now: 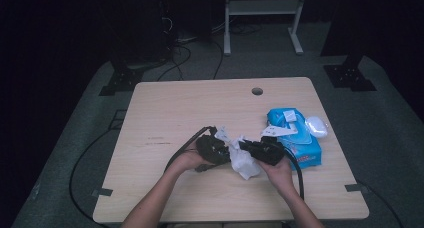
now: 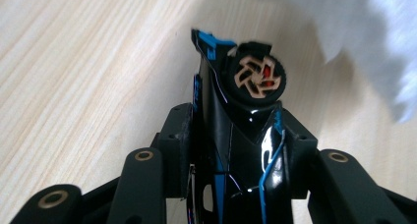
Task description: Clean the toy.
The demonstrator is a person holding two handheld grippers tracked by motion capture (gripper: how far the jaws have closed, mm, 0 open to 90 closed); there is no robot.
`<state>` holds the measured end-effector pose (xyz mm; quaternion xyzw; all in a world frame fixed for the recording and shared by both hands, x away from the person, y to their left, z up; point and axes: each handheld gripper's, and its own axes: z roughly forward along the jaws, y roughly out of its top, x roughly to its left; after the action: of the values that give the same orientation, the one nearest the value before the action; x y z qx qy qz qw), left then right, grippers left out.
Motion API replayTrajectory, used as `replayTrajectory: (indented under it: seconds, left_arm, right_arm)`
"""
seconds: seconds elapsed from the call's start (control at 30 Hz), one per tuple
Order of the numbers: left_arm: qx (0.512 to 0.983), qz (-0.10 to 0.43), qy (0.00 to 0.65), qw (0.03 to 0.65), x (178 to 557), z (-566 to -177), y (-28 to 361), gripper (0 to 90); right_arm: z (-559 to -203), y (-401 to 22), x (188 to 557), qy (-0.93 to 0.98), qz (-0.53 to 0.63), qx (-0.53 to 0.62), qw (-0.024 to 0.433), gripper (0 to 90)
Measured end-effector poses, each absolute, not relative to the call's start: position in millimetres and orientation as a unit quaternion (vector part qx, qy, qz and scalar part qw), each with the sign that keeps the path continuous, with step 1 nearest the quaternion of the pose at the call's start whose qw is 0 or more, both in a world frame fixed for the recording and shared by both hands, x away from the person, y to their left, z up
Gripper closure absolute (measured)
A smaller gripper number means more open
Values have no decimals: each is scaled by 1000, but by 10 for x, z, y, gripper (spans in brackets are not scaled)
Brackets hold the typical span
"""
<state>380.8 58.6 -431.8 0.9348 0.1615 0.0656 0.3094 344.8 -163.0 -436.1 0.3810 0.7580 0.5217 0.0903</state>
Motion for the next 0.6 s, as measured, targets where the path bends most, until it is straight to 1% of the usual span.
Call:
replayTrajectory:
  seconds: [0.07, 0.17, 0.43, 0.6]
  left_arm:
    - [931, 64, 160, 323, 3792, -4255, 635, 520]
    - [922, 63, 170, 341, 3766, -4202, 729, 505]
    - [896, 36, 197, 396, 3787, -4083, 1142, 480]
    - [889, 33, 221, 400, 3802, -4149, 1270, 468]
  right_arm:
    - [-4357, -1604, 3449, 760, 521, 378, 89, 831]
    - [-4346, -1556, 3455, 761, 523, 374, 86, 832]
    - [-4304, -1417, 3490, 766, 525, 361, 79, 831]
    - [-4315, -1358, 3524, 771, 521, 359, 77, 831]
